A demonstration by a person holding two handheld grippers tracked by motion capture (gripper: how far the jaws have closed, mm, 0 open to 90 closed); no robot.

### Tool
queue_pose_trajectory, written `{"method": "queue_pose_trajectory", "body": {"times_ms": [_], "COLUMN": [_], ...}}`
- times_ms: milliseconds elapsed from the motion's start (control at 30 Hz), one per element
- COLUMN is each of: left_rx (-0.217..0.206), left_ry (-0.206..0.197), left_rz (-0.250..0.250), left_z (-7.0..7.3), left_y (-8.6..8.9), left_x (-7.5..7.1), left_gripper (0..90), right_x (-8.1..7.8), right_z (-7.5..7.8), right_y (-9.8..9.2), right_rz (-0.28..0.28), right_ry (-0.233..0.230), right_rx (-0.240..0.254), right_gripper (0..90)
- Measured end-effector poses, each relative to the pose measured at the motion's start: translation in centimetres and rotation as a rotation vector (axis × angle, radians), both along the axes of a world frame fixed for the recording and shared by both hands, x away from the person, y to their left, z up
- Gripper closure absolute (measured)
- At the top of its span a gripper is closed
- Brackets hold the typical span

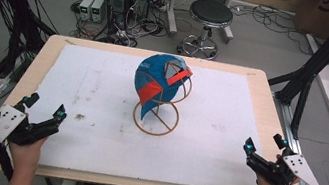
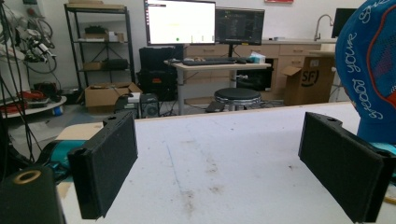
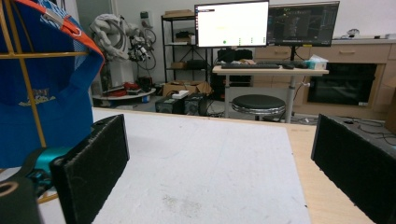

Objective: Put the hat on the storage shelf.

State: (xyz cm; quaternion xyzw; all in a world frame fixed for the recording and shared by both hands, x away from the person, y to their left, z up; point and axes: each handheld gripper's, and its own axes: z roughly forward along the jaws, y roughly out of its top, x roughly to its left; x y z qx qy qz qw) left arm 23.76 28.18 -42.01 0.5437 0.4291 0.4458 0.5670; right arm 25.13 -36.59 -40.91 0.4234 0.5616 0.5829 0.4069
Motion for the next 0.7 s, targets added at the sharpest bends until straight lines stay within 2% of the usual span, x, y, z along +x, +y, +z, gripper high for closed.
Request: {"method": "queue_pose_trajectory", "body": {"times_ms": [133, 200, 400, 700], "left_rx": [0.02, 0.015, -0.012, -0.017], "left_ry": [-0.005, -0.007, -0.012, -0.013], "left_rz": [-0.009, -0.011, -0.013, -0.01], "left_z": [0.13, 0.17, 0.21, 0.26], "left_y": [-0.34, -0.3, -0.02, 0.22], "left_x": [0.09, 0.02, -0.08, -0.16], "left_gripper": [12.1, 12.1, 12.1, 12.1], "right_x": [-0.16, -0.09, -0.06, 0.05], "right_z": [0.1, 0.06, -0.04, -0.04], "right_y": [-0.36, -0.49, -0.32, -0.17], "right_rz": [-0.01, -0.01, -0.006, 0.004], "right_ry": [-0.012, -0.013, -0.008, -0.007], "right_rx": [0.016, 0.038, 0.03, 0.025], "right_gripper": [3.9, 3.9, 3.9, 3.9]}}
